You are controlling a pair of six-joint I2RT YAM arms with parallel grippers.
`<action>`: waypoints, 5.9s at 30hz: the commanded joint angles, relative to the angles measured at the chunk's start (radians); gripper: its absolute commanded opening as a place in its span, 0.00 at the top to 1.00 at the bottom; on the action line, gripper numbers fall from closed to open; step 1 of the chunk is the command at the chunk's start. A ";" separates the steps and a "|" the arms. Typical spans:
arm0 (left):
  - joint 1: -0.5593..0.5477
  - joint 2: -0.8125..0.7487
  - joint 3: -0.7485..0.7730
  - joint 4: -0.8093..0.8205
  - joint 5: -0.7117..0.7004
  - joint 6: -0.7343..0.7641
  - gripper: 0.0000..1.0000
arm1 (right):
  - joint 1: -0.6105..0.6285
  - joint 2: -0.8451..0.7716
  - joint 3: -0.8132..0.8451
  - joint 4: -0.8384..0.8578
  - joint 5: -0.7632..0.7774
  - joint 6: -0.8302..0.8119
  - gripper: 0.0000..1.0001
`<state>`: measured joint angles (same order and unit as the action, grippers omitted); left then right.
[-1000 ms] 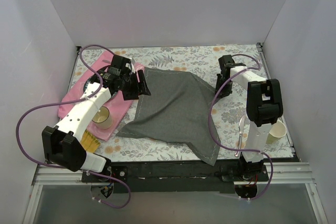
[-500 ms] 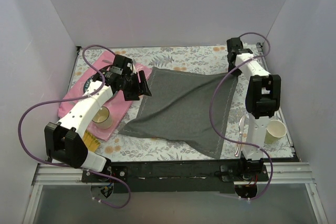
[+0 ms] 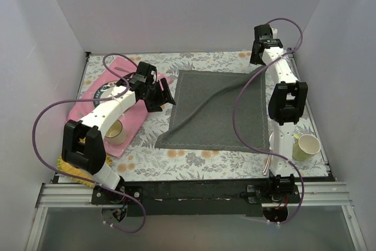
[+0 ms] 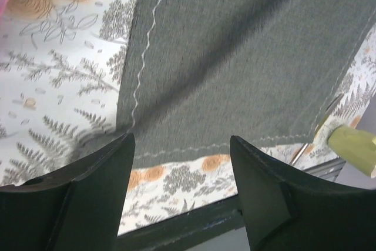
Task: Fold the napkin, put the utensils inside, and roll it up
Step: Flatten the napkin out
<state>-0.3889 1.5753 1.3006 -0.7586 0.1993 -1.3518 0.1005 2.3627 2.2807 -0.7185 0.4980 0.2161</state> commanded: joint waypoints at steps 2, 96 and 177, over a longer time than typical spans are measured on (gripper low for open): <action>-0.014 0.118 0.083 0.153 -0.073 -0.007 0.35 | 0.059 -0.345 -0.359 -0.171 -0.194 0.141 0.32; -0.235 0.069 0.273 0.078 -0.399 0.099 0.48 | 0.024 -0.816 -1.465 -0.021 -0.349 0.086 0.44; -0.235 -0.558 0.551 -0.568 -0.538 0.088 0.27 | 1.081 -0.033 -0.239 -0.203 -0.339 0.250 0.48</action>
<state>-0.6239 1.0256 1.8122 -1.3014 -0.3191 -1.2957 1.1782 2.3154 2.0052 -0.9180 0.1303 0.4572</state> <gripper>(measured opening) 0.732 0.519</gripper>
